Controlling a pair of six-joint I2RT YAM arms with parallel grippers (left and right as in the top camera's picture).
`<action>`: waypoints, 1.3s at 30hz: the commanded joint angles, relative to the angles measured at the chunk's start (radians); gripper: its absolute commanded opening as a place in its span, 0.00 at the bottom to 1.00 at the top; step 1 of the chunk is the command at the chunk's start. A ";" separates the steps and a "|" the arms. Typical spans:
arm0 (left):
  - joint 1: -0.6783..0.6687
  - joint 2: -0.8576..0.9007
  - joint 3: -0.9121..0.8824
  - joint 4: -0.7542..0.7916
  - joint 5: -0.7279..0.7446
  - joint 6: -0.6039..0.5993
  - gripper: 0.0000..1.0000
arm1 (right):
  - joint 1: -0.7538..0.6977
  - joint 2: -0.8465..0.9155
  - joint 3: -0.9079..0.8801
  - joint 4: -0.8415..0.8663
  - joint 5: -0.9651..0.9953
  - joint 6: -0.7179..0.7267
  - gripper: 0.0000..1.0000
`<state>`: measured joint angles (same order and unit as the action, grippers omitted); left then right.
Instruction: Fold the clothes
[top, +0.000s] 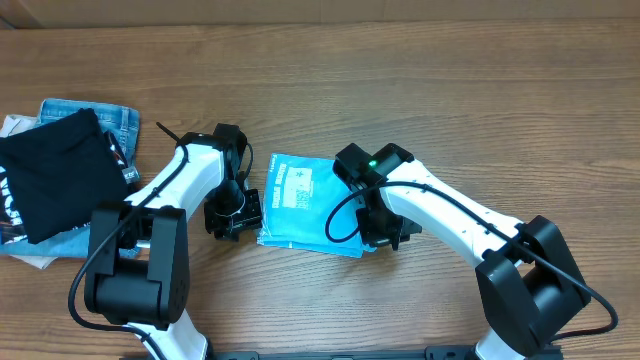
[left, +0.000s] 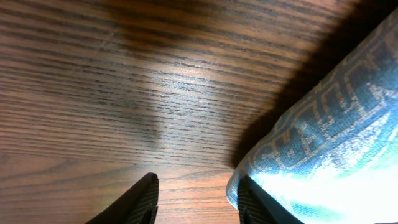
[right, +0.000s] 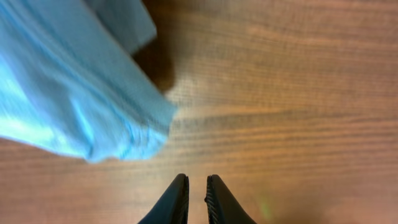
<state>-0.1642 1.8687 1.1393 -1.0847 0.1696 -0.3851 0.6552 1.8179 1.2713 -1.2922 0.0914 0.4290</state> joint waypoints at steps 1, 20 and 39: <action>-0.006 -0.005 0.005 -0.004 -0.022 0.024 0.44 | -0.009 -0.051 0.023 0.015 0.061 0.055 0.15; -0.006 -0.021 0.234 0.335 0.089 0.153 0.75 | -0.298 -0.343 0.045 -0.010 0.116 0.092 0.42; -0.007 0.200 0.234 0.367 0.192 0.169 0.75 | -0.298 -0.343 0.045 -0.023 0.106 0.092 0.42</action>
<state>-0.1638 2.0331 1.3697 -0.7204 0.2886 -0.2455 0.3614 1.4803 1.2972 -1.3190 0.1967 0.5190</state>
